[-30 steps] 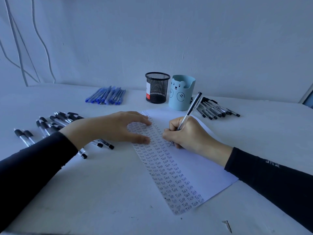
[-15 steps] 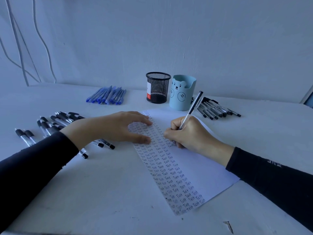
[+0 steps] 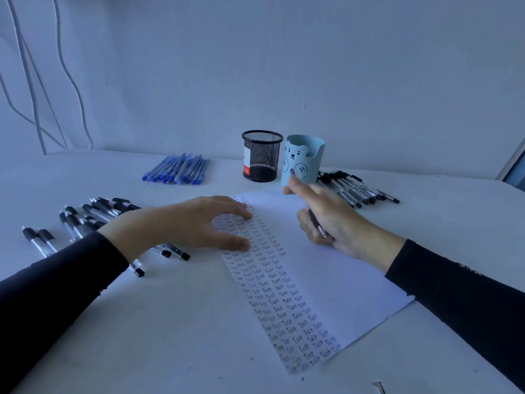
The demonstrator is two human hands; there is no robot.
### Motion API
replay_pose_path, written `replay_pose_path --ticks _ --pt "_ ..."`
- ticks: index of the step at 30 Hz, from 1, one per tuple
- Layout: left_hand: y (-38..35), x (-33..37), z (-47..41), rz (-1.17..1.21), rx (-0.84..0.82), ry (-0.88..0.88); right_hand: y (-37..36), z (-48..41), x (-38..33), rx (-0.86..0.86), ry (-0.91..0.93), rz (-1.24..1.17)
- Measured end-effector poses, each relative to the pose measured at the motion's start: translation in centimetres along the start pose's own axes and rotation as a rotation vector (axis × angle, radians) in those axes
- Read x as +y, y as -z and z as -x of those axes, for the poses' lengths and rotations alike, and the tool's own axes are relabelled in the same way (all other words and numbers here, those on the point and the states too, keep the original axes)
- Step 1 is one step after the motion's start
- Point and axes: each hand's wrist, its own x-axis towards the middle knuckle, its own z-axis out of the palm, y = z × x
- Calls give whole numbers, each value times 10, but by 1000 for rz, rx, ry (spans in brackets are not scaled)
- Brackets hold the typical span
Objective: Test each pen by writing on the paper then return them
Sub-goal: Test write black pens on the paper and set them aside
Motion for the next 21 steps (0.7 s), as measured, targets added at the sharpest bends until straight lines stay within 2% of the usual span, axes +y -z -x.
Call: replay_pose_path --ticks 4,8,13,18,19,21 --pt "0 0 0 -7 -11 -1 13 -3 -5 47 8 -90" --pt "0 0 0 -6 -7 9 27 -7 -11 -21 6 -294" --pt "0 0 0 -6 -14 14 44 -10 -16 34 -5 -421" --pt "-1 -1 -1 -2 -6 5 73 -24 -17 312 110 -514" --pt "-1 -2 -1 4 -2 1 81 -26 -14 414 155 -444" --pt "-2 -2 -1 15 4 -4 95 -29 -4 623 197 -152"
